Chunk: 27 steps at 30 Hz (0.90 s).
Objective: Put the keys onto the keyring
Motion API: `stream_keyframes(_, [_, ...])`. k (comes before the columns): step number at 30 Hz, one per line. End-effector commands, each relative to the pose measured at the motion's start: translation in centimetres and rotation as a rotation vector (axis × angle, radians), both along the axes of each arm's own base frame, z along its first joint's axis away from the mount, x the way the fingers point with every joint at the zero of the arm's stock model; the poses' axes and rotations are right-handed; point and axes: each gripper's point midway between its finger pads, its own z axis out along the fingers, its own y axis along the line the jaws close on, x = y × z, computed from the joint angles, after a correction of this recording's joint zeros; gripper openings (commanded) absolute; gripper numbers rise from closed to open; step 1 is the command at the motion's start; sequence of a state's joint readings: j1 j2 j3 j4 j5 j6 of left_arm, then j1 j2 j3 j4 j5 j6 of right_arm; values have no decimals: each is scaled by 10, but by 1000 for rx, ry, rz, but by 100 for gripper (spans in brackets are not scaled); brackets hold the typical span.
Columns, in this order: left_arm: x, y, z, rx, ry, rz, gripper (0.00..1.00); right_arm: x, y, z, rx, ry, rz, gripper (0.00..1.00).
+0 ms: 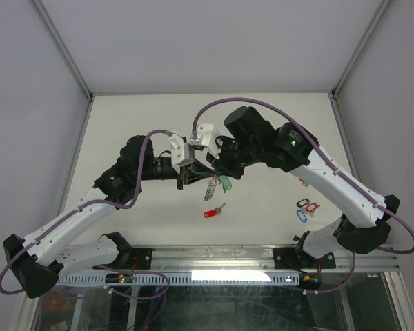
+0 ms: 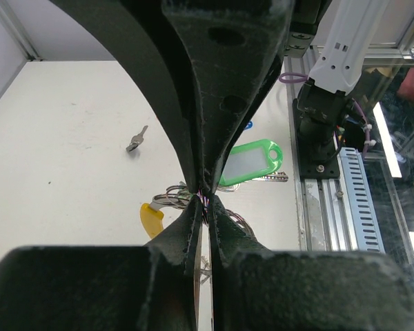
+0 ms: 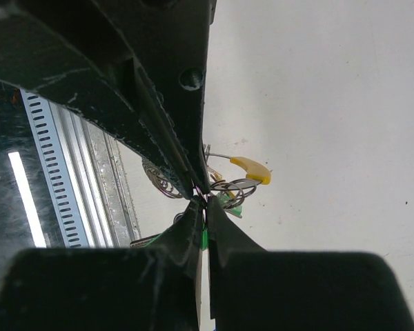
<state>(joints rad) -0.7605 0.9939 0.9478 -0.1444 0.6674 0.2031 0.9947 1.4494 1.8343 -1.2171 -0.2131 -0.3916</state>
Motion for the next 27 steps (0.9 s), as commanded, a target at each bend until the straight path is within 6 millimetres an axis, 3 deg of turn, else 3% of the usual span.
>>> stream_keyframes(1, [-3,0,28,-50,-81,-8,0,-4,6,22,98,-43,15,0])
stream_keyframes(3, [-3,1,32,-63,-84,-1,0,-5,5,25,119,-46,12,0])
stream_keyframes(6, [-4,3,35,-86,-84,12,0,-12,5,33,166,-43,26,10])
stream_keyframes(11, [-5,5,35,-112,-67,22,0,-18,2,60,311,-87,8,27])
stream_keyframes(15, [-6,5,34,-129,-54,30,0,-15,-3,85,466,-151,-56,32])
stream_keyframes(21, [-7,7,40,-166,-42,47,0,-4,-14,91,644,-127,-260,35])
stream_keyframes(27, [-3,12,46,-237,-23,98,0,10,-15,79,753,86,-471,36])
